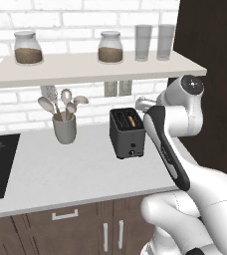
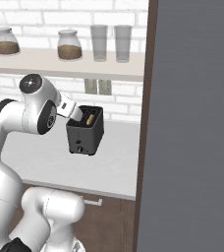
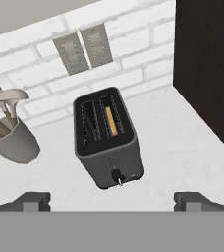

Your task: Start the toaster. Once the lever pops up, take the bread to the plate on the dining counter.

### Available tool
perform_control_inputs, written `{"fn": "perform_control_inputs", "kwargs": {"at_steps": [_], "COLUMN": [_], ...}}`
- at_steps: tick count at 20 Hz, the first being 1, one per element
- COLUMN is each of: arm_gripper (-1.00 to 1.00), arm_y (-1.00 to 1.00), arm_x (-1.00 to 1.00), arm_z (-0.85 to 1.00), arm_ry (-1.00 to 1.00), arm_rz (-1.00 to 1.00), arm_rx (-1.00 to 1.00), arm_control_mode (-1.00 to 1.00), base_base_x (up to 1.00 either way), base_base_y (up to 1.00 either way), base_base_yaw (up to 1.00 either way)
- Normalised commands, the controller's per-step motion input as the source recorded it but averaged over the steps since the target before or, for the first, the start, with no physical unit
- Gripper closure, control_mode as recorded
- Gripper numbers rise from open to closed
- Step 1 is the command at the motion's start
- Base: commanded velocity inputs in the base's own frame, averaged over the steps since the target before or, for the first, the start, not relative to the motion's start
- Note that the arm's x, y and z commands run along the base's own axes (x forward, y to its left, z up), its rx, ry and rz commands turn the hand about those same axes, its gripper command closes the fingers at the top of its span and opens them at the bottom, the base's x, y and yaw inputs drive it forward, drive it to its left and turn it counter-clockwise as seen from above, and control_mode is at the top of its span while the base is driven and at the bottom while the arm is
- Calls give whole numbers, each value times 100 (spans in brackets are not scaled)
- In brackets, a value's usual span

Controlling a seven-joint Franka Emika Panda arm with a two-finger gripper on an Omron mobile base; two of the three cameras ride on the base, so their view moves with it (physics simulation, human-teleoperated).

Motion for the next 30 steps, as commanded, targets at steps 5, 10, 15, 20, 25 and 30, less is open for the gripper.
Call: {"fn": "perform_control_inputs", "kwargs": {"at_steps": [5,10,15,20,25,30], "arm_gripper": [-100,-100,-100,-100,-100,-100], "arm_y": [0,0,0,0,0,0], "arm_x": [0,0,0,0,0,0], "arm_z": [0,0,0,0,0,0], "arm_ry": [0,0,0,0,0,0], "arm_rz": [0,0,0,0,0,0], "arm_rx": [0,0,0,0,0,0], "arm_control_mode": [-100,-100,-100,-100,-100,-100], "base_base_x": [0,0,0,0,0,0], "base_base_y": [0,0,0,0,0,0], "base_base_yaw": [0,0,0,0,0,0]}}
